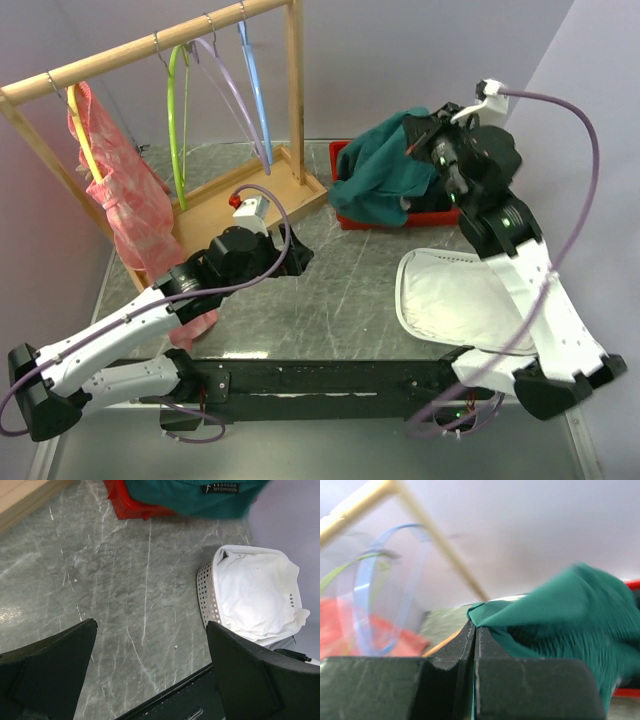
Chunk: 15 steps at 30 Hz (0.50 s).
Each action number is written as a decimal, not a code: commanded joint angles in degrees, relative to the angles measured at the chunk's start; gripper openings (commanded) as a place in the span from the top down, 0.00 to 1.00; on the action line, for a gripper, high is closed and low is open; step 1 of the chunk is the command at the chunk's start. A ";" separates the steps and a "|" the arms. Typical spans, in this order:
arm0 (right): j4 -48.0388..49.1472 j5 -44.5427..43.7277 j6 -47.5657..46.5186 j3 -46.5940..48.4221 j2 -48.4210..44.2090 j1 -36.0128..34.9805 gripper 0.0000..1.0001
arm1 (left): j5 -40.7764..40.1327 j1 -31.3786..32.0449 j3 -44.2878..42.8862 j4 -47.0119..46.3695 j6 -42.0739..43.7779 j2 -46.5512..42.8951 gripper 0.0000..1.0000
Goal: Place the shorts on the hanger
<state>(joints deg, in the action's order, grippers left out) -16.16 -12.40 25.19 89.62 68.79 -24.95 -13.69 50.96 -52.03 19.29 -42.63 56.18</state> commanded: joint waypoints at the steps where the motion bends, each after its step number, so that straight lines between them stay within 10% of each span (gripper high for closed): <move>1: 0.69 -5.08 -2.95 0.82 -6.29 -8.60 1.00 | -1.77 -0.33 -0.79 1.71 0.88 -3.00 0.03; 7: -0.89 -11.06 -6.12 3.19 -6.66 -22.49 1.00 | -2.22 -0.33 -2.72 4.00 1.85 -6.17 0.03; 15: 2.44 -4.13 2.75 -9.28 2.56 -23.57 1.00 | -0.02 -0.25 -0.18 4.17 1.85 -9.69 0.03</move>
<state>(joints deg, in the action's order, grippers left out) -17.58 -19.44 23.68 85.01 65.12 -48.14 -14.83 50.89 -52.14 23.49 -42.00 48.29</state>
